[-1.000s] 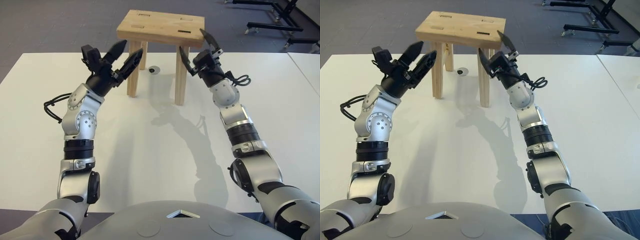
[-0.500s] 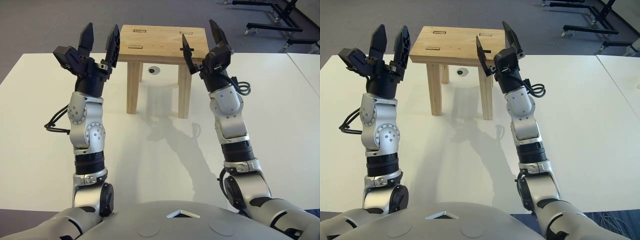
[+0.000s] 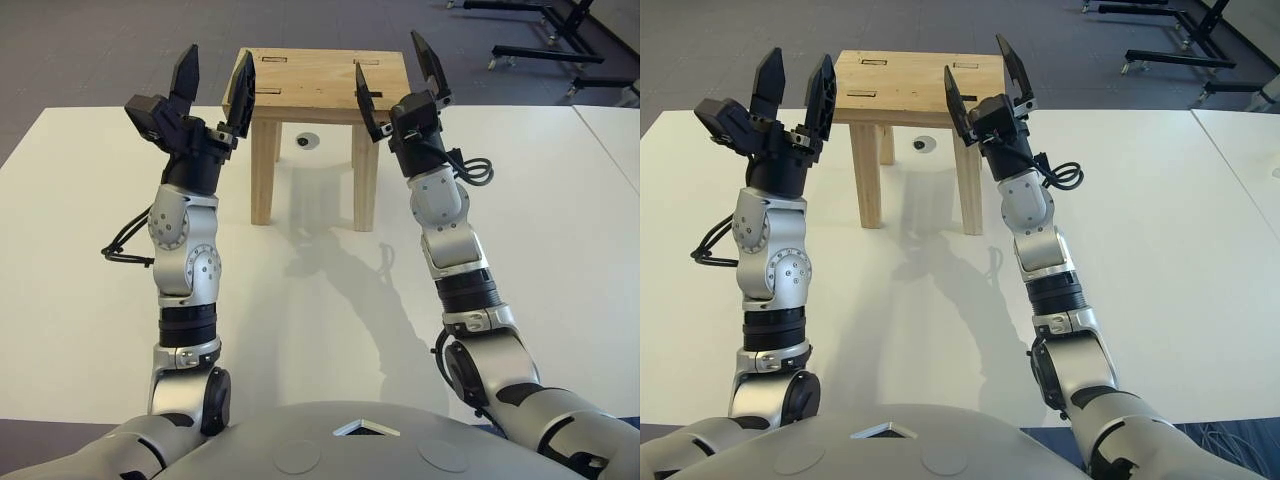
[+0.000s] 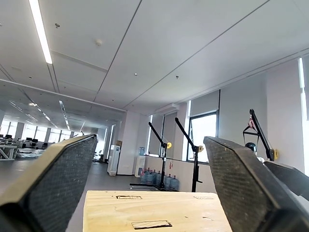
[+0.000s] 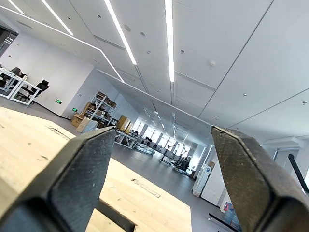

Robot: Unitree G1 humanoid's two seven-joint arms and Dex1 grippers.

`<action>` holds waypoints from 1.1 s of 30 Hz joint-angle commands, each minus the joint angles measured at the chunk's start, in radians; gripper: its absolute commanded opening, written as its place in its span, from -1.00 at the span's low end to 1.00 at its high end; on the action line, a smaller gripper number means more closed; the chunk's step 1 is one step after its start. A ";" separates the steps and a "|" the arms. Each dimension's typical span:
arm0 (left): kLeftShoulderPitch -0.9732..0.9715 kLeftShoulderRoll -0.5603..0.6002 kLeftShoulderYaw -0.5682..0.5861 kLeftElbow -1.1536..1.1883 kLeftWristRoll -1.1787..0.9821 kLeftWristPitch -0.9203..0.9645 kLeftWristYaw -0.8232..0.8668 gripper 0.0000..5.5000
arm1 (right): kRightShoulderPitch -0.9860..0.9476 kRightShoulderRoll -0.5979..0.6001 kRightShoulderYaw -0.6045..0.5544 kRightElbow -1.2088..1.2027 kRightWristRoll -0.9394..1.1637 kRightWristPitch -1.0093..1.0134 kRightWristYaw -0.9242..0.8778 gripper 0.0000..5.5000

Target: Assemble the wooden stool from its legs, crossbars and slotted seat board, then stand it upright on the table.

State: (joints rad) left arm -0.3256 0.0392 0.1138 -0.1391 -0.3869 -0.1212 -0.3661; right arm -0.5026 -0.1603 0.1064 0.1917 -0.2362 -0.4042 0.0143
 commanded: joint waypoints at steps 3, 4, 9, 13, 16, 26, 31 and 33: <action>0.000 0.006 -0.031 -0.007 0.030 -0.001 0.015 0.46 | -0.010 0.019 -0.035 -0.073 0.053 0.043 -0.002 0.31; 0.001 0.006 -0.033 -0.009 0.029 -0.003 0.017 0.46 | -0.008 0.027 -0.037 -0.083 0.062 0.055 -0.001 0.31; -0.017 0.011 -0.021 0.009 0.097 -0.048 0.072 0.46 | 0.004 0.045 -0.034 -0.110 0.078 0.092 0.003 0.31; -0.031 0.019 -0.029 0.038 0.211 -0.106 0.137 0.46 | 0.013 0.056 -0.037 -0.120 0.091 0.104 0.006 0.31; -0.036 0.020 -0.033 0.063 0.278 -0.121 0.187 0.46 | 0.026 0.068 -0.037 -0.137 0.111 0.121 0.015 0.31; -0.078 0.023 -0.011 0.077 0.468 -0.143 0.394 0.96 | 0.044 0.076 -0.070 -0.184 0.130 0.147 0.002 0.79; -0.071 0.026 -0.024 0.085 0.465 -0.132 0.395 0.96 | 0.050 0.080 -0.063 -0.188 0.116 0.138 -0.002 0.79; -0.079 0.027 -0.027 0.096 0.452 -0.130 0.384 0.96 | 0.062 0.083 -0.060 -0.200 0.103 0.140 -0.010 0.79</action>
State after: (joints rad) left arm -0.3894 0.0576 0.0926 -0.0600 0.0787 -0.2666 0.0250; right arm -0.4590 -0.0791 0.0417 0.0137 -0.1187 -0.2685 0.0133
